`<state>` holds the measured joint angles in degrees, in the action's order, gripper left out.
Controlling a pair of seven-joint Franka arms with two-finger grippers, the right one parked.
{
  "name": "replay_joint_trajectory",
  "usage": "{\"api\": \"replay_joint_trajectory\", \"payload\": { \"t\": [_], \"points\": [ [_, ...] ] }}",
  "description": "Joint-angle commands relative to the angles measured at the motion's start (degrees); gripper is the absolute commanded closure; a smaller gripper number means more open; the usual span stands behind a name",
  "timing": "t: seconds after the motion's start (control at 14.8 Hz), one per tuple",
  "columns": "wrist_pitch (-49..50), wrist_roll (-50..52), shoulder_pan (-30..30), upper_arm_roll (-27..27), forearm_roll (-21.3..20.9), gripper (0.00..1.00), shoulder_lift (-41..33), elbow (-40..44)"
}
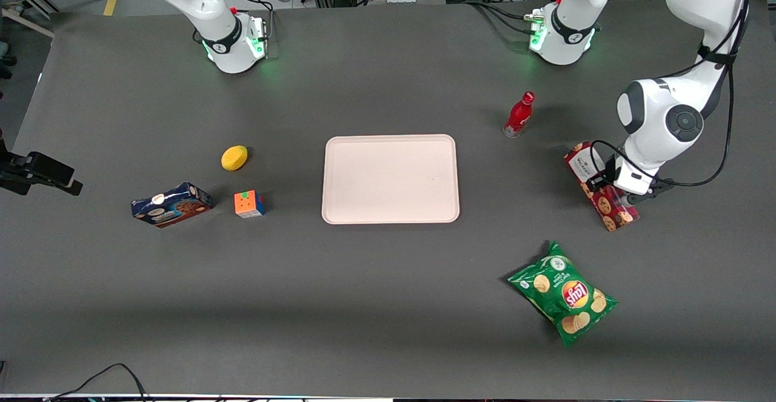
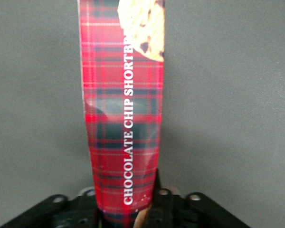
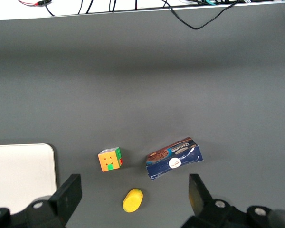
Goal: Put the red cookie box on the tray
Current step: 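Lower the left gripper and close it on the cookie box end, then lift the cookie box upright with the left gripper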
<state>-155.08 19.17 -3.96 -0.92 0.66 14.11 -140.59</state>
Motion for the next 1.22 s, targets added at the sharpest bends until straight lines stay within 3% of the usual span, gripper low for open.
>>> {"api": "replay_joint_trajectory", "payload": {
  "t": [0.0, 0.27, 0.75, 0.95, 1.15],
  "points": [
    [0.7, -0.7, 0.4, 0.1, 0.0, 1.00, -1.2, 0.1],
    [10.1, -0.3, 0.8, -0.5, 0.0, 1.00, -7.4, 3.6],
    [51.4, -6.2, 0.9, -1.1, -0.1, 1.00, -15.6, 27.4],
    [61.1, -6.4, 0.8, -2.1, -0.1, 1.00, -16.3, 35.7],
    [62.4, -5.4, 0.9, -4.2, 0.3, 1.00, -16.5, 37.1]
  ]
}}
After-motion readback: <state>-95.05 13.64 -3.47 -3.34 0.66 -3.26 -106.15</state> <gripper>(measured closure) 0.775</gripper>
